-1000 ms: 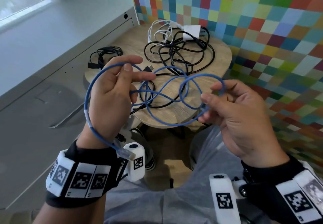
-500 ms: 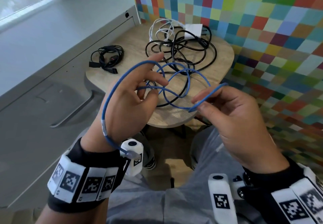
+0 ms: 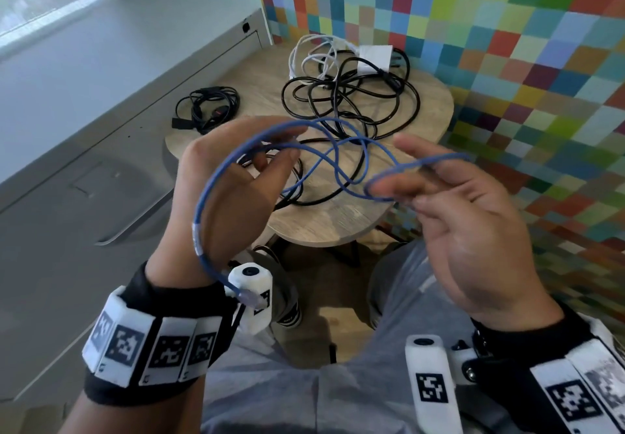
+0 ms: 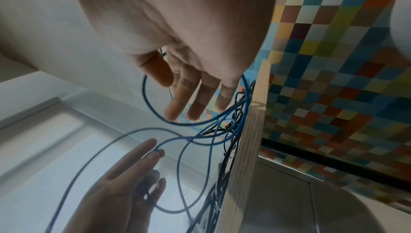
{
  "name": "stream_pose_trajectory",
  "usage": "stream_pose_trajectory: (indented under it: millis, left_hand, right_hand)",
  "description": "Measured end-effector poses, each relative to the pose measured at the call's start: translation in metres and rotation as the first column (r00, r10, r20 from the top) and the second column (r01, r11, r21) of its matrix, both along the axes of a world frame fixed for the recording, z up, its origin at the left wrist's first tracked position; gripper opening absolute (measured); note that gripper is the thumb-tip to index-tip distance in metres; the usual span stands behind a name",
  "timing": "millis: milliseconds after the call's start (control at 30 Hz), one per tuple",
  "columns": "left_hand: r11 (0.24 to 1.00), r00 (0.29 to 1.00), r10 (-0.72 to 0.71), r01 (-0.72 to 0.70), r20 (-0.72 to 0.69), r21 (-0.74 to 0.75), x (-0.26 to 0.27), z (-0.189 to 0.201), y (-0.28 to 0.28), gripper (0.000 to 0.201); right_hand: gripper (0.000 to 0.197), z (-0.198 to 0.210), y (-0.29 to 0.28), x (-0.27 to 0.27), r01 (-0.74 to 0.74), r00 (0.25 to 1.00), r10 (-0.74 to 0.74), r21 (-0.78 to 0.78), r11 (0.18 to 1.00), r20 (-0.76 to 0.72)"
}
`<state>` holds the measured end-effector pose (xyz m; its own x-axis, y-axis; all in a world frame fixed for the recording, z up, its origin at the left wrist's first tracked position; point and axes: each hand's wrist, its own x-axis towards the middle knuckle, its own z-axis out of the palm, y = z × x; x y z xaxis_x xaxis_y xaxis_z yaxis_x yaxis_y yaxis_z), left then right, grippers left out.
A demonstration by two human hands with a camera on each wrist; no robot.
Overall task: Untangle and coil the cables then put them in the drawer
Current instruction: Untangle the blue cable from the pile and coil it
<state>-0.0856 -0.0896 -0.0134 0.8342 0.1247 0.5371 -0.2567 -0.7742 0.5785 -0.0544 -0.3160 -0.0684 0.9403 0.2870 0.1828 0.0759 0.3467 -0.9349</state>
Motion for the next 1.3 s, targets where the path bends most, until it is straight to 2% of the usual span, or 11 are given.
stream_pose_trajectory:
  millis: [133,267,467,567,633,733,900,1000,1100,1167,1300]
  left_hand:
    - [0.981,0.979,-0.19,0.191,-0.078,0.013,0.001,0.006,-0.004,0.019]
    - [0.903,0.894,-0.422,0.428,-0.15,0.013,0.003,0.01,-0.001,0.02]
    - [0.993,0.978,-0.093,0.106,-0.189,0.06,0.005,0.001,0.015,0.039]
    - [0.978,0.884,0.197,-0.145,-0.424,0.154,0.006,0.001,0.029,0.047]
    - [0.964,0.809,0.258,-0.178,-0.529,0.197,0.003,-0.001,0.035,0.053]
    - [0.98,0.818,0.194,-0.18,-0.542,0.079,0.003,-0.005,0.038,0.036]
    - [0.912,0.889,0.01,-0.196,-0.458,-0.36,0.001,-0.001,0.026,0.025]
    - [0.905,0.903,-0.064,-0.127,-0.425,-0.405,0.004,-0.005,0.023,0.027]
    - [0.892,0.874,-0.19,-0.036,-0.446,-0.451,0.005,-0.014,0.02,0.064]
    - [0.89,0.88,-0.211,-0.007,-0.425,-0.455,0.004,-0.017,0.015,0.072]
    - [0.854,0.951,-0.191,0.038,-0.244,-0.519,0.006,-0.009,0.001,0.038]
  right_hand:
    - [0.062,-0.002,0.006,-0.004,-0.039,0.992,0.065,-0.224,0.974,0.107]
    - [0.063,-0.002,0.008,-0.007,-0.1,0.978,0.154,-0.327,0.94,0.144]
    - [0.042,0.0,0.009,-0.01,-0.074,0.977,0.143,-0.372,0.925,0.161]
    - [0.033,-0.003,0.013,-0.009,-0.007,0.982,0.075,-0.362,0.932,0.175]
    - [0.032,-0.006,0.014,-0.008,0.02,0.991,0.024,-0.321,0.947,0.133]
    - [0.031,-0.01,0.013,-0.005,0.049,0.996,-0.027,-0.28,0.959,0.083]
    - [0.027,-0.011,0.009,0.001,0.067,0.998,-0.061,-0.194,0.979,0.035]
    - [0.029,-0.013,0.009,0.003,0.081,0.997,-0.079,-0.144,0.986,0.017]
    - [0.027,-0.014,0.008,0.005,0.084,0.996,-0.085,-0.08,0.993,-0.004]
    - [0.029,-0.015,0.008,0.006,0.08,0.997,-0.081,-0.056,0.995,-0.019]
    - [0.027,-0.011,0.011,0.004,0.028,0.999,-0.029,-0.009,1.0,-0.03]
